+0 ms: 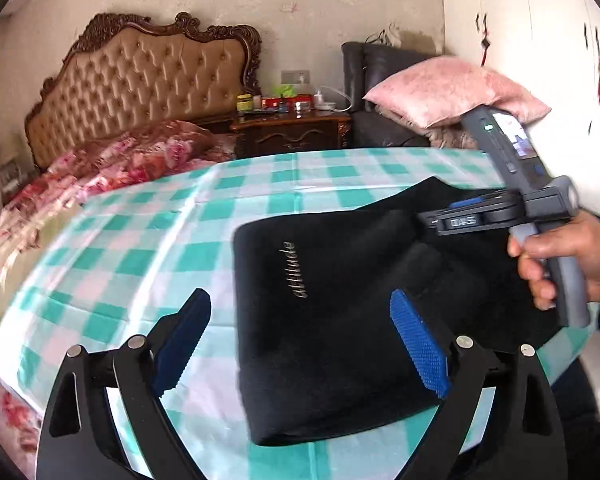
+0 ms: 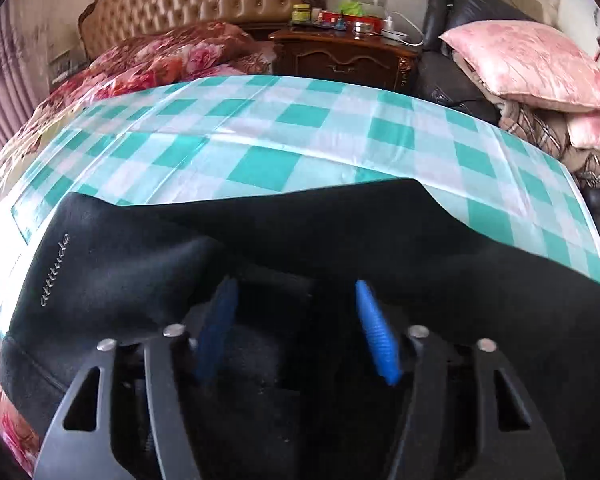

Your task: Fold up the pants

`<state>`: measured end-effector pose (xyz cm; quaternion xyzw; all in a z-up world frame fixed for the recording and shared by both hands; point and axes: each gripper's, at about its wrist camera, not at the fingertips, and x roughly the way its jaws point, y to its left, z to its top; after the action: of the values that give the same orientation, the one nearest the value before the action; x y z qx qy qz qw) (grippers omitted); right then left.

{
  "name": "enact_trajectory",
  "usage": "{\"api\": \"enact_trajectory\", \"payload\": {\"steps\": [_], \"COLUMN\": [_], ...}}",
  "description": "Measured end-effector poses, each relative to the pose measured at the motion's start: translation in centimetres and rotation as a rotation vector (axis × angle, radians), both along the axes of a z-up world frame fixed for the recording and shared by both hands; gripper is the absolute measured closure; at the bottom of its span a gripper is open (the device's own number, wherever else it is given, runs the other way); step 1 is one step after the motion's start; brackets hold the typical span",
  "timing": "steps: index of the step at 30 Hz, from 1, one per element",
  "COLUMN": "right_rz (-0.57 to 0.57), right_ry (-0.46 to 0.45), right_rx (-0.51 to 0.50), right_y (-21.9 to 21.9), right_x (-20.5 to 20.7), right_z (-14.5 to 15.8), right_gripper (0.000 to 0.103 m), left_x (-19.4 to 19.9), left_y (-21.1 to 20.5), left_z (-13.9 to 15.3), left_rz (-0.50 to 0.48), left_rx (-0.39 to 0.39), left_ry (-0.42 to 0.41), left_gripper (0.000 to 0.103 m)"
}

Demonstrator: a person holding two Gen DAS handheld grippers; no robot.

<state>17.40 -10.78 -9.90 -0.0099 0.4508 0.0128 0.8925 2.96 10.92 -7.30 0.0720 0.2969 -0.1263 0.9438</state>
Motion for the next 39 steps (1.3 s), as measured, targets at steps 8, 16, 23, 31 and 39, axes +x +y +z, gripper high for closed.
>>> {"api": "enact_trajectory", "payload": {"steps": [8, 16, 23, 31, 39], "right_rz": [-0.002, -0.004, -0.007, -0.013, -0.023], "right_ry": [-0.032, -0.039, -0.039, -0.051, -0.05], "right_rx": [-0.078, -0.083, -0.085, -0.105, -0.093], "right_y": [0.9, 0.8, 0.9, 1.1, 1.2], "right_x": [-0.5, -0.8, -0.9, -1.1, -1.2], "right_z": [-0.1, 0.0, 0.0, 0.0, 0.4], "right_gripper": [0.04, 0.04, 0.04, 0.04, 0.041], "left_x": [2.8, 3.5, 1.4, -0.4, -0.6], "left_y": [-0.1, 0.2, 0.6, 1.8, 2.4], "left_z": [-0.8, -4.4, -4.2, -3.8, -4.8], "left_rz": [0.085, 0.081, 0.056, 0.045, 0.064], "left_rx": [0.009, -0.001, 0.017, 0.016, -0.028], "left_ry": [0.113, 0.268, 0.198, 0.177, 0.206], "left_gripper": [0.048, 0.059, 0.059, 0.056, 0.054]}}
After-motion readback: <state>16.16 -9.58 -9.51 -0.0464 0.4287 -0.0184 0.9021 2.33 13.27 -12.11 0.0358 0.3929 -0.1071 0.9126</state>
